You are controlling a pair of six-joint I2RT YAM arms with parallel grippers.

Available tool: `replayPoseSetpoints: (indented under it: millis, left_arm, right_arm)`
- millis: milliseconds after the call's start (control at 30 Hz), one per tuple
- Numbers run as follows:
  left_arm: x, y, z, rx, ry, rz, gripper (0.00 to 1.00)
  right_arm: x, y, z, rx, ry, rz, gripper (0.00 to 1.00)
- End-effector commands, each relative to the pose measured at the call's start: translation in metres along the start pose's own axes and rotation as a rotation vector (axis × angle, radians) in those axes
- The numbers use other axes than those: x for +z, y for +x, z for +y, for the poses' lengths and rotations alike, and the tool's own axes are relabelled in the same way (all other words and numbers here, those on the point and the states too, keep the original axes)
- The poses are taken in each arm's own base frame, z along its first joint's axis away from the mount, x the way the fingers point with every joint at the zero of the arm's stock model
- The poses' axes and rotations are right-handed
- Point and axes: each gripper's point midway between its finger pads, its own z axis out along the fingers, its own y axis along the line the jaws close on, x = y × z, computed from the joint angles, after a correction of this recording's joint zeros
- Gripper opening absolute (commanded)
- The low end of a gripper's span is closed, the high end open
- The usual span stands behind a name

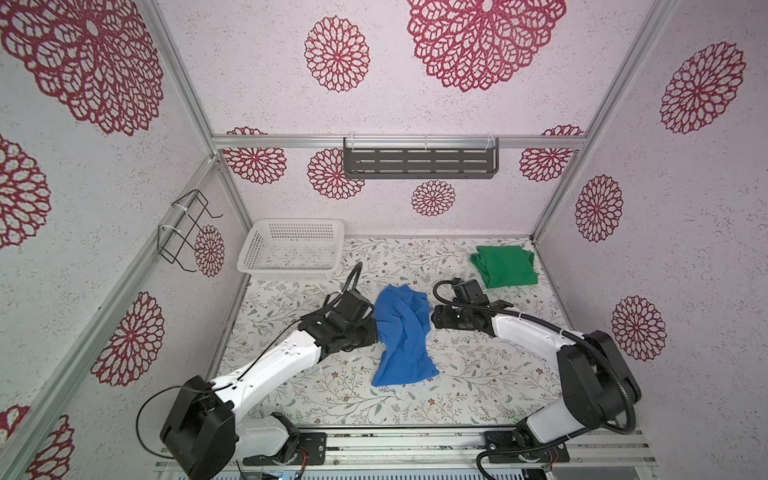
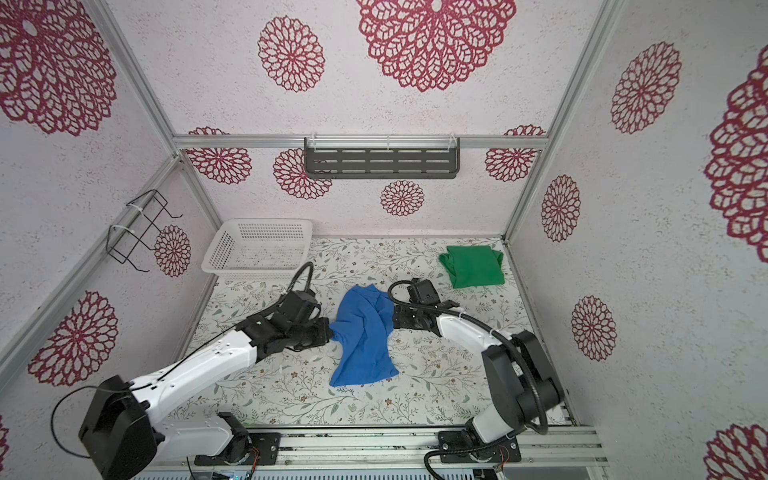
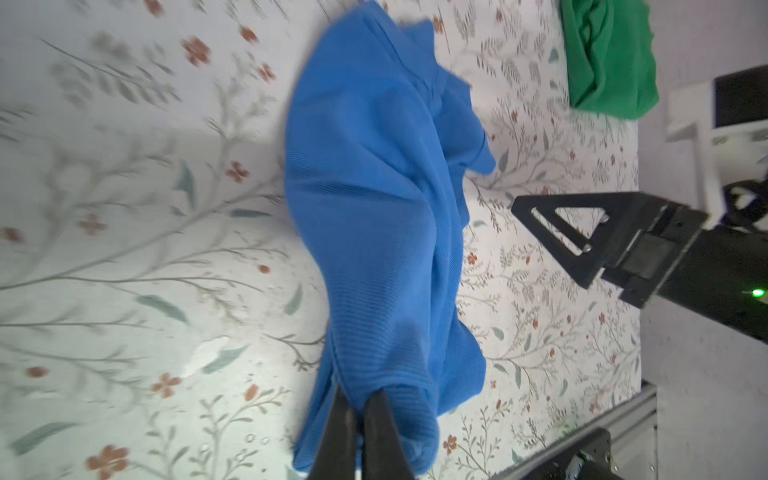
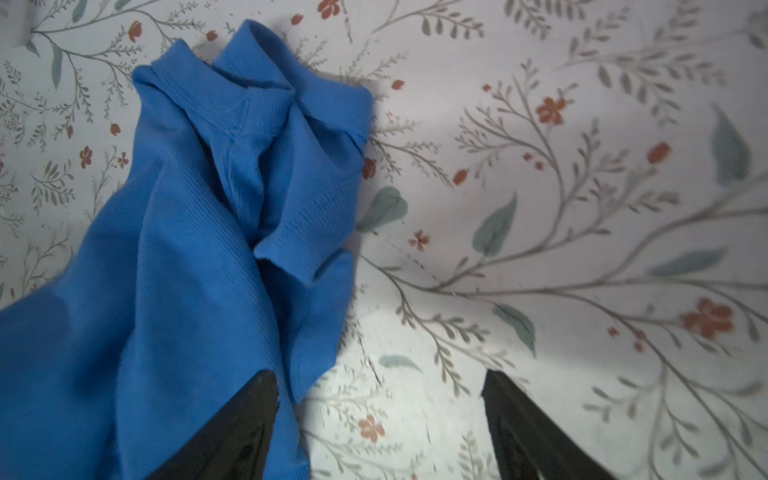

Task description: Fold and stack the tank tops

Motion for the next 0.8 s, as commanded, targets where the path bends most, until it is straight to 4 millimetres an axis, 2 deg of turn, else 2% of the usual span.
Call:
replayPoseSetpoints:
  millis: [0, 33, 133, 200, 267, 367, 433, 500, 600, 633, 767]
  left_arm:
    - [-0.023, -0.004, 0.034, 0.008, -0.100, -0.042, 0.00]
    - [-0.028, -0.008, 0.038, -0.006, -0.096, -0.062, 0.00]
    - [-0.040, -0.018, 0.047, -0.032, -0.086, -0.110, 0.00]
    - [-0.046, -0.026, 0.054, -0.044, -0.093, -0.133, 0.00]
    - [-0.052, -0.033, 0.062, -0.048, -0.105, -0.148, 0.00]
    - [-0.060, -0.045, 0.066, -0.061, -0.090, -0.172, 0.00]
    - [-0.060, -0.051, 0.061, -0.066, -0.053, -0.178, 0.00]
    - [-0.056, -0.053, 0.056, -0.067, -0.025, -0.173, 0.00]
    - [-0.046, -0.052, 0.053, -0.075, -0.005, -0.156, 0.00]
    - [-0.044, -0.052, 0.053, -0.075, -0.003, -0.154, 0.00]
    - [-0.035, -0.050, 0.051, -0.079, 0.010, -0.130, 0.00]
  right_arm:
    - [0.016, -0.020, 0.030, -0.031, -0.096, -0.029, 0.71]
    - [0.022, -0.022, 0.032, -0.030, -0.100, -0.021, 0.65]
    - [0.037, -0.028, 0.039, -0.031, -0.124, -0.004, 0.40]
    - [0.037, -0.038, 0.043, -0.035, -0.132, -0.028, 0.19]
    - [0.031, -0.050, 0.041, -0.040, -0.108, -0.058, 0.07]
    - [0.013, -0.062, 0.039, -0.052, -0.085, -0.089, 0.10]
    - [0.003, -0.058, 0.045, -0.068, -0.108, -0.066, 0.22]
    - [-0.002, -0.036, 0.059, -0.084, -0.166, 0.005, 0.40]
    - [-0.002, -0.003, 0.084, -0.113, -0.258, 0.066, 0.51]
    - [-0.001, 0.001, 0.088, -0.118, -0.265, 0.071, 0.52]
    - [0.016, -0.006, 0.103, -0.089, -0.280, 0.043, 0.56]
